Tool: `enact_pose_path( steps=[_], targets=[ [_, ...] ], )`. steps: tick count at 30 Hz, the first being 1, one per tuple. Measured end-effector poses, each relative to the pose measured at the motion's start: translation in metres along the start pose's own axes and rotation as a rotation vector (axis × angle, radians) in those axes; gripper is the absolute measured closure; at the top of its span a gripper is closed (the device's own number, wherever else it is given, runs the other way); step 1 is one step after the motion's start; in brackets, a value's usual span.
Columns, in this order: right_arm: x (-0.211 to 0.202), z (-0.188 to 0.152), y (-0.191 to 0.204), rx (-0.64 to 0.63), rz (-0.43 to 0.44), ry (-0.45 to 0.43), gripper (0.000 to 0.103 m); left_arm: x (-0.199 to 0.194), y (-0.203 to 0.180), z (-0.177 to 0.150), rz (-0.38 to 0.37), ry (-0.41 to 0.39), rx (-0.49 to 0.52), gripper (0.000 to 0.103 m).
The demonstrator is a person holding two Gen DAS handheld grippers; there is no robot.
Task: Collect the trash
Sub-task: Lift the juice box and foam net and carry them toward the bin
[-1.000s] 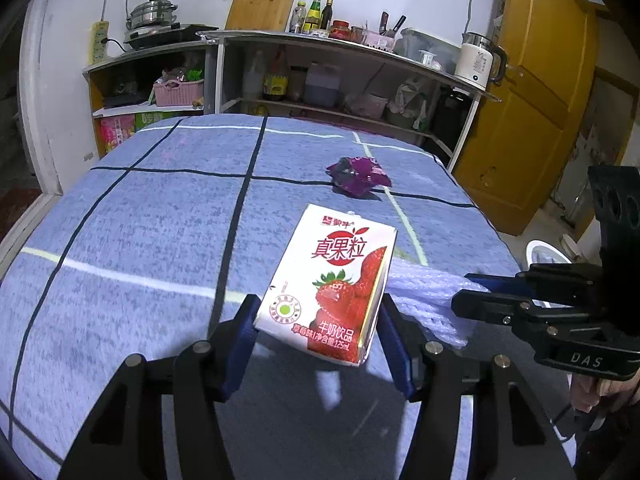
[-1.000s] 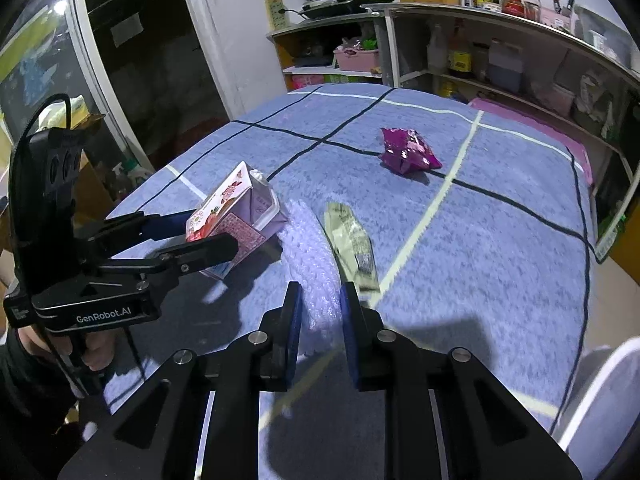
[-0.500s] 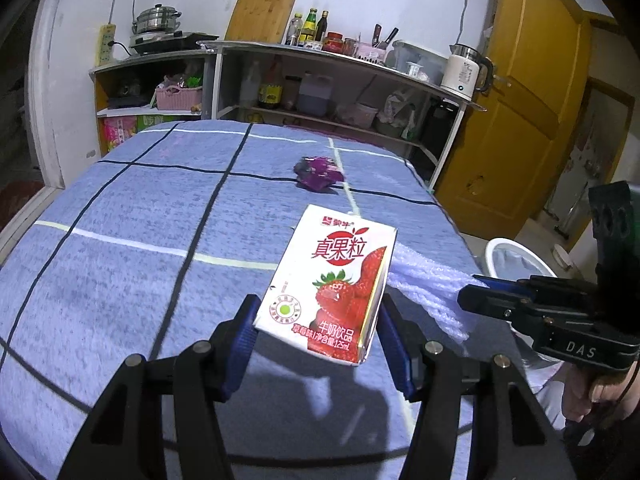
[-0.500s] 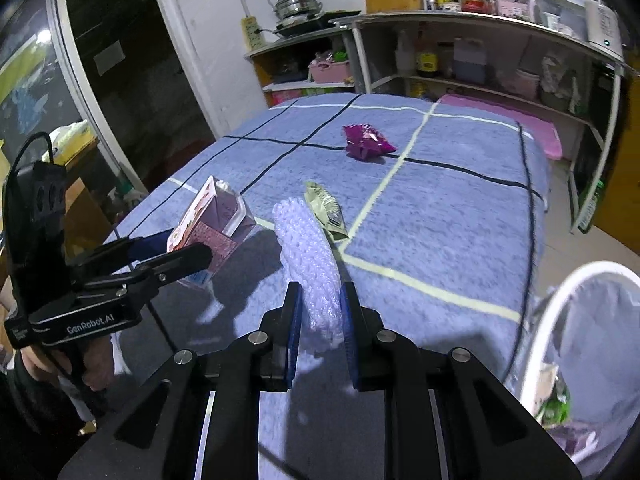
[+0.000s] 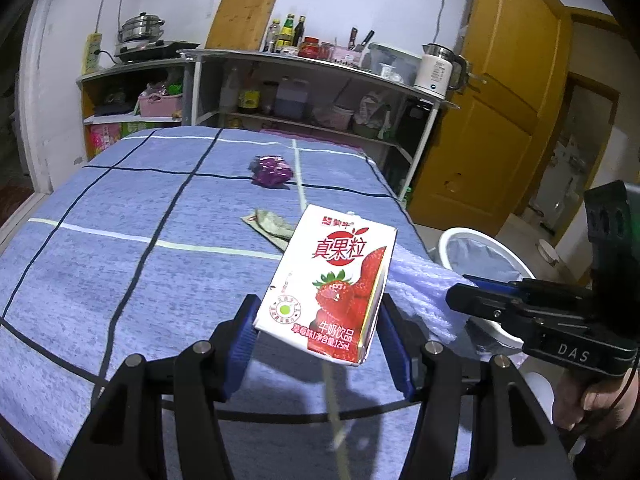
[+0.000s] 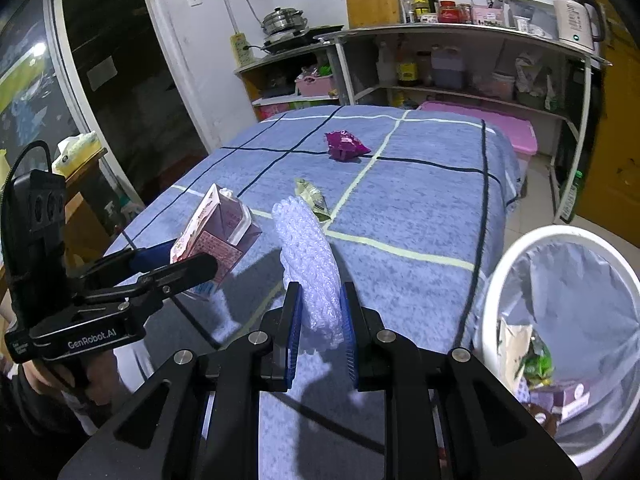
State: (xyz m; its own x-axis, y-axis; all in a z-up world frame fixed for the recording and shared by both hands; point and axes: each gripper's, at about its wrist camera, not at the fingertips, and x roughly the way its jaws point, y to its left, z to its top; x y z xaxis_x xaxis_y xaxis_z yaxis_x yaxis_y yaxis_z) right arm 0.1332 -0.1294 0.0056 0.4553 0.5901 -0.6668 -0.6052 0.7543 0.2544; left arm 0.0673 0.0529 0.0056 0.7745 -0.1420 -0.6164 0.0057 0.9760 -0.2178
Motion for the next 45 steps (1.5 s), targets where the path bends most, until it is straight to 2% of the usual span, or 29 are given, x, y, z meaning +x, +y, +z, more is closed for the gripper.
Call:
enact_pose_path(
  steps=[19, 45],
  targets=[
    [-0.038, -0.024, -0.036, 0.095, -0.067, -0.049, 0.083, 0.003, -0.040, 0.001, -0.053, 0.008, 0.054, 0.043],
    [-0.087, -0.053, -0.109, 0.258, -0.170, -0.108, 0.083, 0.044, -0.128, 0.010, -0.179, 0.078, 0.189, 0.043]
  ],
)
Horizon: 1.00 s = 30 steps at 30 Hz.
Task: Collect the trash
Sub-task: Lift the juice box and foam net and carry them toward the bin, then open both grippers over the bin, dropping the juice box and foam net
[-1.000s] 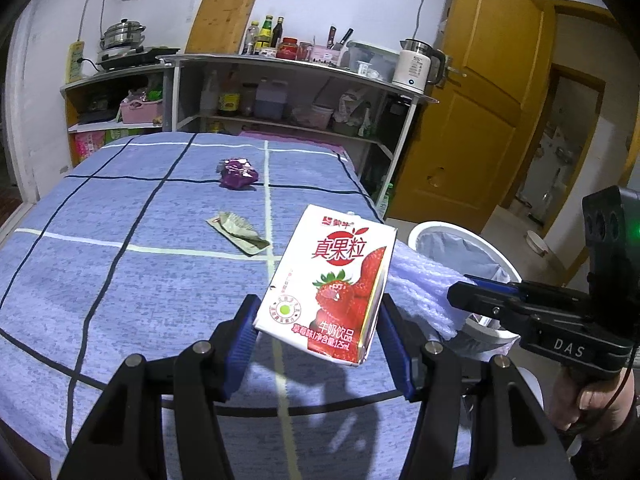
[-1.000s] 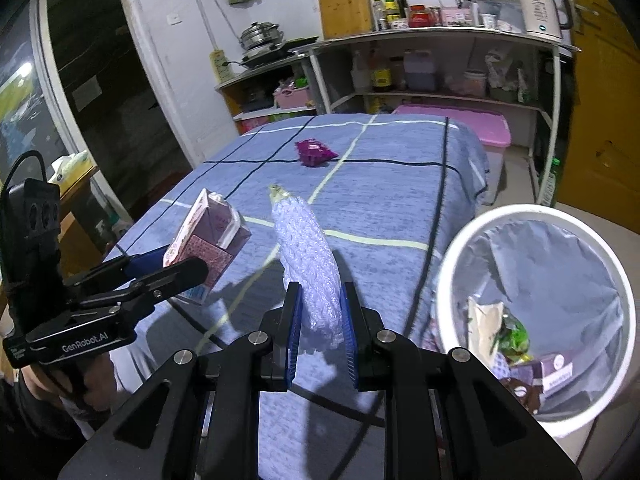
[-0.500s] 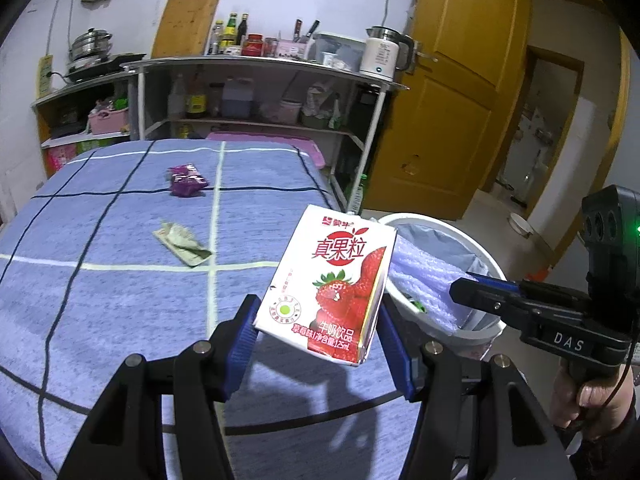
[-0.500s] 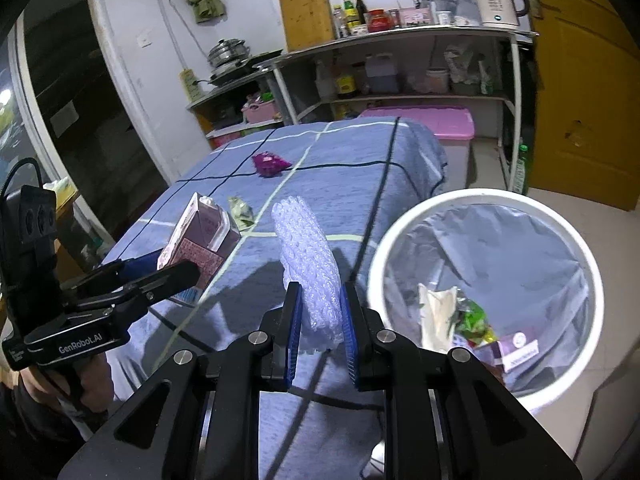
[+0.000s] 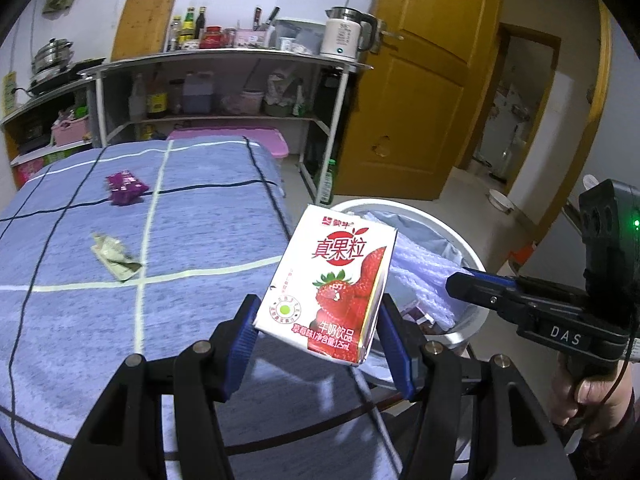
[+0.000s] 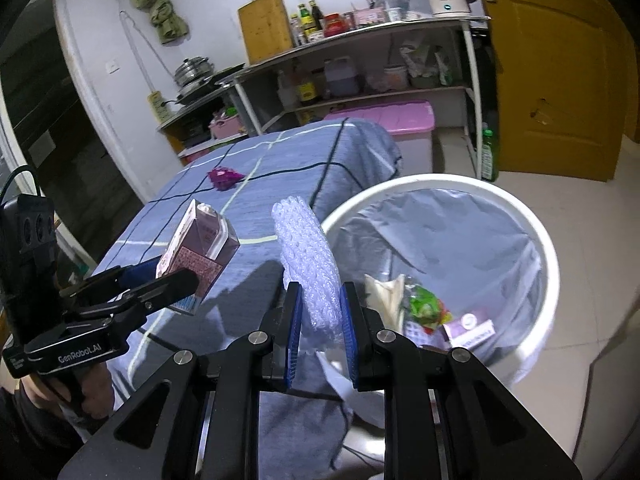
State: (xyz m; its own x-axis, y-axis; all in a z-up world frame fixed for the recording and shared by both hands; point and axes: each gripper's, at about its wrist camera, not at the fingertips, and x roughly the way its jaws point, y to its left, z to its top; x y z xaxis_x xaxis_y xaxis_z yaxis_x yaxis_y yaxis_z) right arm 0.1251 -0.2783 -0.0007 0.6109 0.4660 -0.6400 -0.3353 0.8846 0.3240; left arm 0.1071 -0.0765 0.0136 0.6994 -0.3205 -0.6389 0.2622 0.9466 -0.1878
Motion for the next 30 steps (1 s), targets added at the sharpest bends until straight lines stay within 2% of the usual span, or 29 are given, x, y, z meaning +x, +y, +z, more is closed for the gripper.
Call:
enact_pose_path(
  steps=[14, 30],
  targets=[
    [-0.004, -0.004, -0.049, 0.083, -0.076, 0.011, 0.083, 0.036, -0.033, 0.010, -0.054, 0.055, 0.054, 0.043],
    [0.004, -0.008, -0.069, 0.102, -0.131, 0.039, 0.083, 0.071, -0.053, 0.014, -0.087, 0.113, 0.100, 0.043]
  ],
)
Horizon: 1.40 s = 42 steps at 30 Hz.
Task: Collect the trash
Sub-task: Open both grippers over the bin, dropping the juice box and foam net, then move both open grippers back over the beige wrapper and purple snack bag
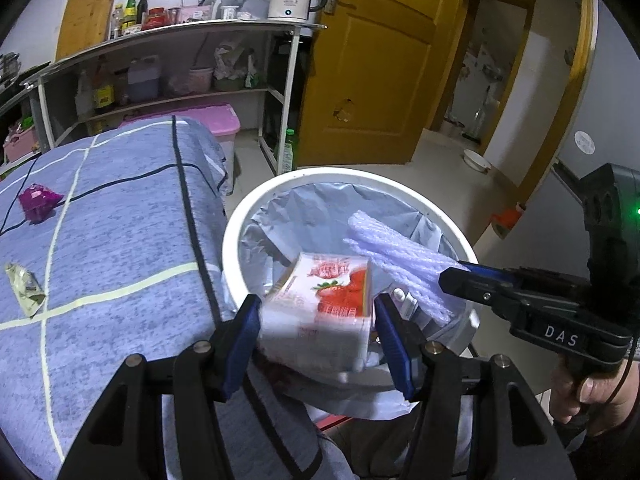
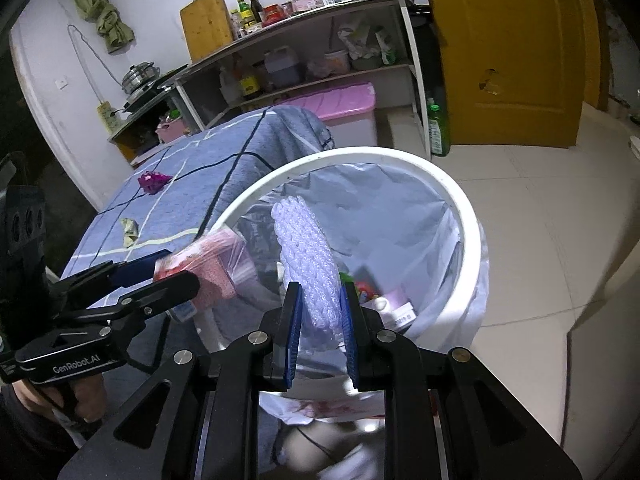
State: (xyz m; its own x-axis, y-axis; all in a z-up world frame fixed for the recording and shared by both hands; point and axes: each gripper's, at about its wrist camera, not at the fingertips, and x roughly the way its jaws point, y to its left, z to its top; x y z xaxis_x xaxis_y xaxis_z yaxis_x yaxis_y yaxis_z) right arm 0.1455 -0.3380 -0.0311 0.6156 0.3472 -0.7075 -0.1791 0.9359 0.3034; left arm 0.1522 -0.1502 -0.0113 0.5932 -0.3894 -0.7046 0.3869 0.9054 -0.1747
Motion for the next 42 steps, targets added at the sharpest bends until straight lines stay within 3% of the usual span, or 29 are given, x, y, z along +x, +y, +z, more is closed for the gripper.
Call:
enact_pose_path(
  steps=[10, 20, 42],
  targets=[
    [0.001, 0.000, -0.005, 0.001, -0.006, 0.007, 0.081, 0.002, -0.004, 0.001, -0.009, -0.002, 0.011, 0.043],
    [-0.003, 0.001, 0.005, -0.029, -0.017, -0.006, 0.070, -0.015, 0.002, 0.001, -0.010, -0.039, -0.014, 0.043],
    [-0.031, -0.002, 0.036, -0.075, 0.010, -0.057, 0.069, -0.062, 0.030, -0.026, 0.042, -0.098, -0.080, 0.043]
  ],
)
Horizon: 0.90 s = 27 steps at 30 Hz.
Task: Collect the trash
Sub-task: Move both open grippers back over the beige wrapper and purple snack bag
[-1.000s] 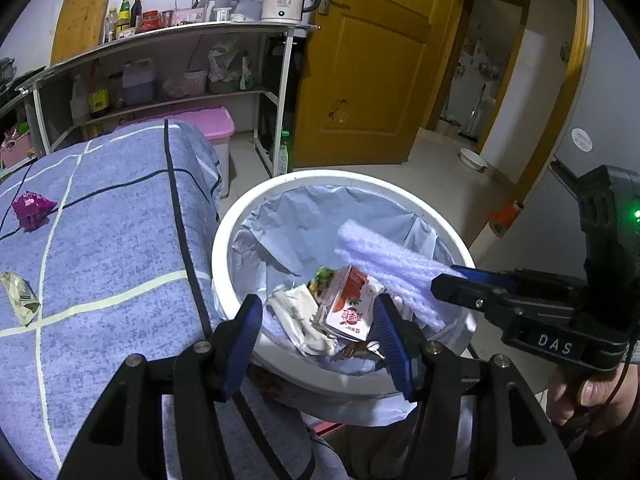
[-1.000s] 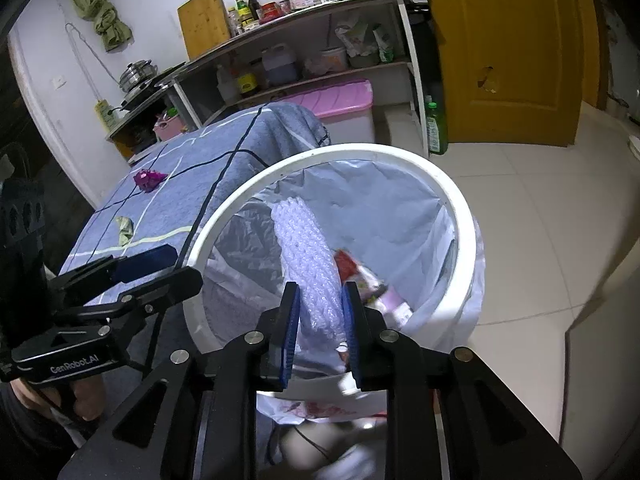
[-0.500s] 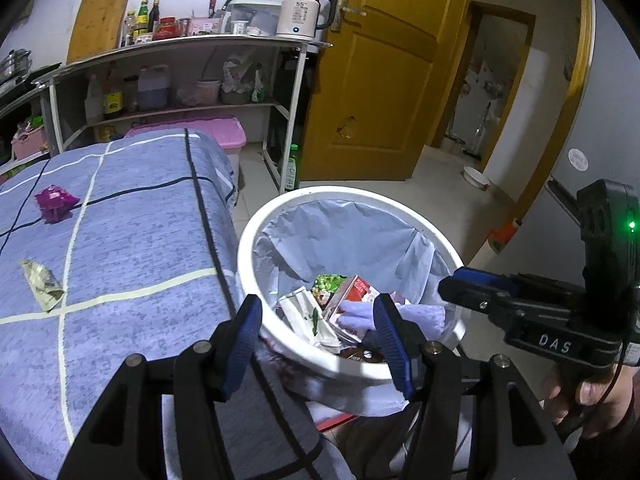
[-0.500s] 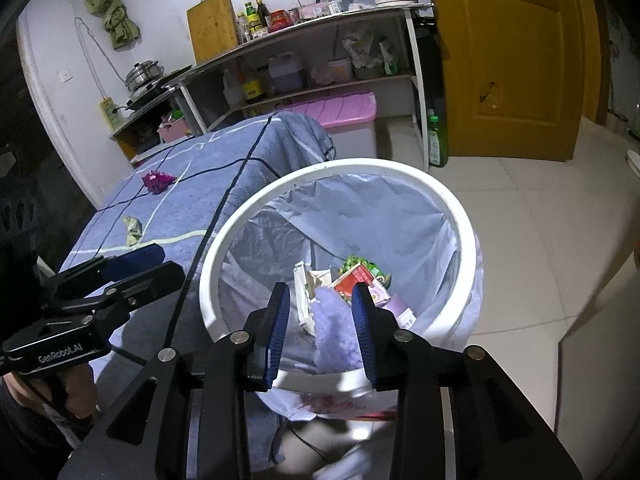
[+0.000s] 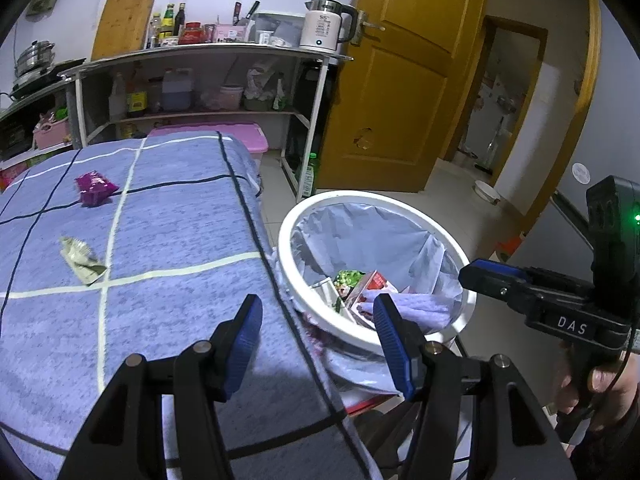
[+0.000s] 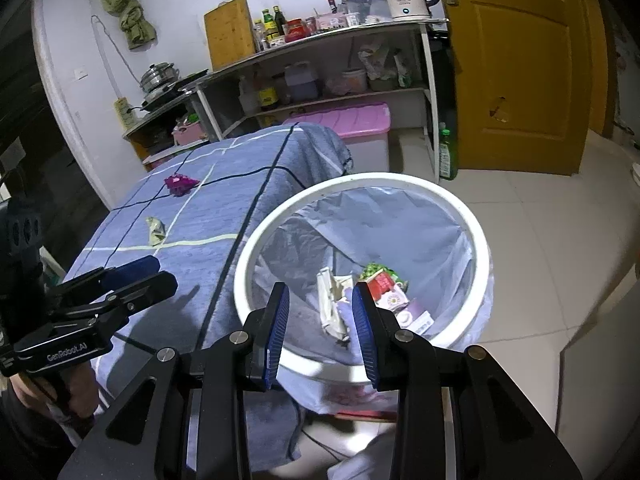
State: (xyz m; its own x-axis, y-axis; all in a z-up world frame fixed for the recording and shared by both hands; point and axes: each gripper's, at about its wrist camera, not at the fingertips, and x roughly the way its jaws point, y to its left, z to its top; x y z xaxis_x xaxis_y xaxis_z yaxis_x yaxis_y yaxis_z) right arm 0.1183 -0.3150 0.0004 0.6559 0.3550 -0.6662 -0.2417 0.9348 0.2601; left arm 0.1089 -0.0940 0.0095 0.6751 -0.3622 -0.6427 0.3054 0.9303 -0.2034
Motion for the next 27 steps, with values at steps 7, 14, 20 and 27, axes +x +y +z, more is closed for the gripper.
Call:
enact_pose_path(
  steps=[7, 14, 20, 27],
  targets=[
    [-0.001, -0.001, 0.013, -0.020, 0.027, -0.001, 0.069, -0.011, 0.010, -0.010, 0.020, -0.008, -0.026, 0.043],
    [0.001, -0.004, 0.028, -0.044, 0.056, 0.010, 0.069, -0.019, 0.020, -0.020, 0.037, -0.007, -0.054, 0.043],
    [0.006, -0.007, 0.042, -0.066, 0.081, 0.024, 0.069, -0.026, 0.031, -0.029, 0.054, -0.006, -0.081, 0.043],
    [0.014, -0.009, 0.059, -0.094, 0.119, 0.044, 0.066, -0.033, 0.047, -0.037, 0.087, -0.005, -0.122, 0.043]
  ],
)
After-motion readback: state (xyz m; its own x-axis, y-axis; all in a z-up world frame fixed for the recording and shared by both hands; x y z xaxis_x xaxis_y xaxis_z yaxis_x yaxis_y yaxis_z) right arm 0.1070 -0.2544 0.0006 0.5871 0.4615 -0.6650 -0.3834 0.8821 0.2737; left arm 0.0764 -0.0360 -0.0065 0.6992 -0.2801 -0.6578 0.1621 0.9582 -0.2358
